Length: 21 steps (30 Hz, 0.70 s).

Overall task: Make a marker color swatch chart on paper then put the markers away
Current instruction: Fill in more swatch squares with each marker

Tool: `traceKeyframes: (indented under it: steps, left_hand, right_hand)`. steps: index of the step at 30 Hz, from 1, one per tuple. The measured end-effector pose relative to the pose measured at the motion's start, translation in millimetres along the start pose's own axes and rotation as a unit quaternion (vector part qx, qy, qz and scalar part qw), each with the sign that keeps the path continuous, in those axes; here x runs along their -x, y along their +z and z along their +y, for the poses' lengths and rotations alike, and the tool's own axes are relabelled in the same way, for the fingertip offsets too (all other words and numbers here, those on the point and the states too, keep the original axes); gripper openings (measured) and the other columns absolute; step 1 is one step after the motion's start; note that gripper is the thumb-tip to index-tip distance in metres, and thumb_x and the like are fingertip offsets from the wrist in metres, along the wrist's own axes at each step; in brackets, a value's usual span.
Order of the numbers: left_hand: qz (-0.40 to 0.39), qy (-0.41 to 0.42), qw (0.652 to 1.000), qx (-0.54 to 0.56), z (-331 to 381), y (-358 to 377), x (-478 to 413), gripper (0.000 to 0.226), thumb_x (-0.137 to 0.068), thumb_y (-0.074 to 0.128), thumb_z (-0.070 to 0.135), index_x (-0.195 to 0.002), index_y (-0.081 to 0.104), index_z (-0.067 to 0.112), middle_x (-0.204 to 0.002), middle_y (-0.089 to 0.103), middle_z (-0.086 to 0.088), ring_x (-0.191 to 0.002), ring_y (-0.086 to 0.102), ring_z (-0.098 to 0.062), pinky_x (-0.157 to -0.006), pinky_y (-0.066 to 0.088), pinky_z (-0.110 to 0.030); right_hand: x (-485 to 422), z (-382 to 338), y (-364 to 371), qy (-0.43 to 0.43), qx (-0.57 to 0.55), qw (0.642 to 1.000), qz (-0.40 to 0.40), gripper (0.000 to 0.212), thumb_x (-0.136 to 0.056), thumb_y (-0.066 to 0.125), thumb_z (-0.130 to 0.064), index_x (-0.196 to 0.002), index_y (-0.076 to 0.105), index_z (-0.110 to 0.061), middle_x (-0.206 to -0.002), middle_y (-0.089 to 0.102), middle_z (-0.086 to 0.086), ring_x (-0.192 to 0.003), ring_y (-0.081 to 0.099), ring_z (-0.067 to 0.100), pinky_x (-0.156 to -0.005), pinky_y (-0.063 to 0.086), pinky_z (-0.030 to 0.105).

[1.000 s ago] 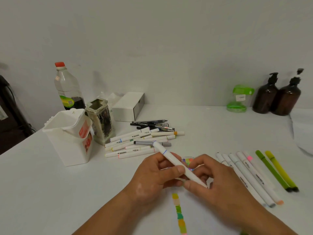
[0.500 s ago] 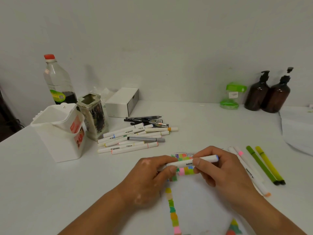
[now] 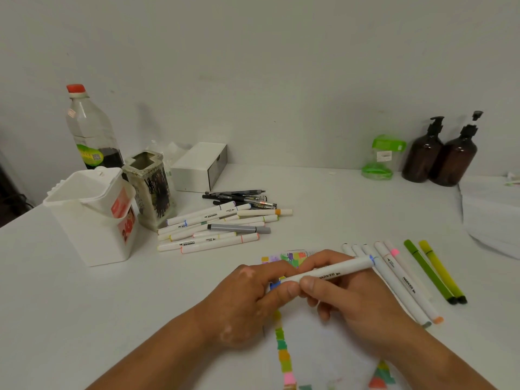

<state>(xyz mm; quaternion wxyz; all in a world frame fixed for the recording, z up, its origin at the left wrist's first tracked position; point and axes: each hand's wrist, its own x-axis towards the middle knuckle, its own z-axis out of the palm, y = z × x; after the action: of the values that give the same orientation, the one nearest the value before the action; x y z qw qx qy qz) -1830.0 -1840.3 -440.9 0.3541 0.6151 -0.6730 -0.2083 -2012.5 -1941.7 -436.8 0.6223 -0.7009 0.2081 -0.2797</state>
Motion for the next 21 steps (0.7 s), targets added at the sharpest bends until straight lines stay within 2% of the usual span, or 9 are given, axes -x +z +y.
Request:
traceKeyframes:
  steps: [2, 4, 6, 7, 8, 10, 14, 17, 21]
  left_hand:
    - [0.020, -0.023, 0.999, -0.023, -3, 2, 0, 0.033, -0.088, 0.054, 0.066, -0.115, 0.058, 0.047, -0.082, 0.060, 0.028, -0.071, 0.055, -0.001, -0.061, 0.038, -0.008]
    - [0.029, -0.062, 0.995, -0.077, -8, 2, 0, 0.059, -0.073, 0.060, 0.080, -0.122, 0.051, 0.049, -0.085, 0.056, 0.039, -0.077, 0.055, 0.008, -0.064, 0.040, -0.006]
    - [0.014, -0.101, 0.986, -0.133, -13, 3, -1, 0.079, -0.062, 0.061, 0.089, -0.130, 0.043, 0.054, -0.110, 0.053, 0.036, -0.096, 0.052, 0.005, -0.078, 0.043, -0.012]
    - [0.001, -0.115, 0.981, -0.157, -15, 3, -2, 0.085, -0.059, 0.060, 0.091, -0.134, 0.041, 0.054, -0.118, 0.050, 0.032, -0.102, 0.047, 0.001, -0.085, 0.042, -0.017]
    - [-0.015, -0.124, 0.976, -0.178, -15, 4, -3, 0.088, -0.058, 0.059, 0.092, -0.135, 0.041, 0.053, -0.118, 0.048, 0.028, -0.102, 0.042, 0.000, -0.087, 0.039, -0.022]
    - [-0.038, -0.128, 0.969, -0.207, -15, 6, -4, 0.087, -0.061, 0.058, 0.090, -0.136, 0.044, 0.049, -0.109, 0.046, 0.026, -0.095, 0.036, 0.001, -0.085, 0.033, -0.025]
    - [-0.044, -0.138, 0.964, -0.222, -16, 8, -5, 0.084, -0.063, 0.057, 0.089, -0.136, 0.047, 0.048, -0.120, 0.054, 0.020, -0.101, 0.039, -0.004, -0.091, 0.033, -0.027]
    - [-0.048, -0.145, 0.962, -0.225, -17, 9, -6, 0.084, -0.064, 0.057, 0.089, -0.136, 0.047, 0.048, -0.125, 0.054, 0.018, -0.103, 0.037, -0.006, -0.091, 0.032, -0.027]
    - [-0.045, -0.142, 0.962, -0.227, -17, 8, -5, 0.083, -0.065, 0.057, 0.089, -0.136, 0.047, 0.047, -0.119, 0.054, 0.019, -0.102, 0.039, -0.004, -0.092, 0.033, -0.027]
  right_hand:
    - [-2, 0, -1, -0.009, 0.003, 0.999, 0.036, 0.023, -0.069, 0.078, -0.039, -0.082, 0.074, -0.020, -0.067, 0.067, 0.007, -0.058, 0.059, 0.019, -0.049, 0.047, 0.029]
    - [-5, 1, -6, 0.000, -0.027, 0.994, 0.104, 0.025, -0.064, 0.074, -0.039, -0.072, 0.067, -0.017, -0.060, 0.060, 0.008, -0.052, 0.052, 0.019, -0.045, 0.043, 0.029]
    - [-5, 1, -9, 0.018, -0.033, 0.989, 0.144, 0.023, -0.065, 0.071, -0.038, -0.071, 0.067, -0.016, -0.057, 0.057, 0.008, -0.050, 0.050, 0.019, -0.042, 0.041, 0.029]
    - [-6, 2, -8, 0.029, -0.025, 0.989, 0.143, 0.018, -0.071, 0.070, -0.033, -0.074, 0.070, -0.016, -0.057, 0.059, 0.009, -0.050, 0.051, 0.019, -0.041, 0.042, 0.029]
    - [-6, 3, -7, 0.043, -0.020, 0.990, 0.133, 0.011, -0.081, 0.069, -0.025, -0.078, 0.074, -0.016, -0.058, 0.061, 0.010, -0.050, 0.053, 0.019, -0.041, 0.043, 0.030]
    - [-6, 7, -3, 0.068, 0.012, 0.992, 0.105, 0.019, -0.093, 0.064, -0.009, -0.081, 0.077, -0.017, -0.062, 0.066, 0.010, -0.052, 0.058, 0.019, -0.045, 0.047, 0.029]
    - [-5, 12, -2, 0.081, 0.138, 0.982, 0.098, 0.016, -0.088, 0.073, -0.014, -0.079, 0.074, -0.026, -0.059, 0.068, 0.007, -0.048, 0.060, 0.015, -0.048, 0.049, 0.022]
    - [-6, 13, -3, 0.084, 0.163, 0.978, 0.098, 0.013, -0.087, 0.073, -0.017, -0.079, 0.074, -0.027, -0.061, 0.069, 0.008, -0.049, 0.062, 0.015, -0.050, 0.051, 0.022]
    - [-5, 12, -3, 0.080, 0.180, 0.976, 0.092, 0.012, -0.087, 0.074, -0.021, -0.081, 0.074, -0.032, -0.060, 0.070, 0.004, -0.050, 0.063, 0.012, -0.050, 0.049, 0.018]
